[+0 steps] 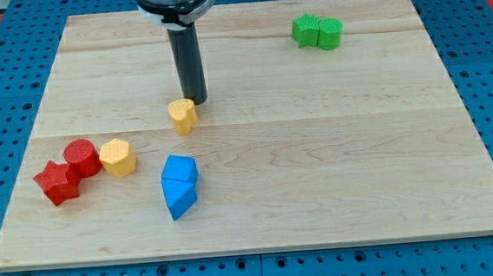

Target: Push the yellow heart towards the yellow hexagon

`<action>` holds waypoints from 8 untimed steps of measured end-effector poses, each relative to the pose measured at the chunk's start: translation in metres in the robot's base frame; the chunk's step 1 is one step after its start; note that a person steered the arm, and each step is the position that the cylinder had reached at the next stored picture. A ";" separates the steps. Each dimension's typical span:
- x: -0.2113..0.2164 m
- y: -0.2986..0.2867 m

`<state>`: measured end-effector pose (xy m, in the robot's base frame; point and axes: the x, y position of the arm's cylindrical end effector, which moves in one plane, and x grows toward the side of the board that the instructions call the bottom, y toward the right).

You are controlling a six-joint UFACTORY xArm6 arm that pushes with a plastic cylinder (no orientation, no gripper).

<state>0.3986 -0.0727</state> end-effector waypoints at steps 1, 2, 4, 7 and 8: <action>0.022 0.009; 0.038 0.045; 0.027 0.022; 0.065 -0.027; 0.060 -0.024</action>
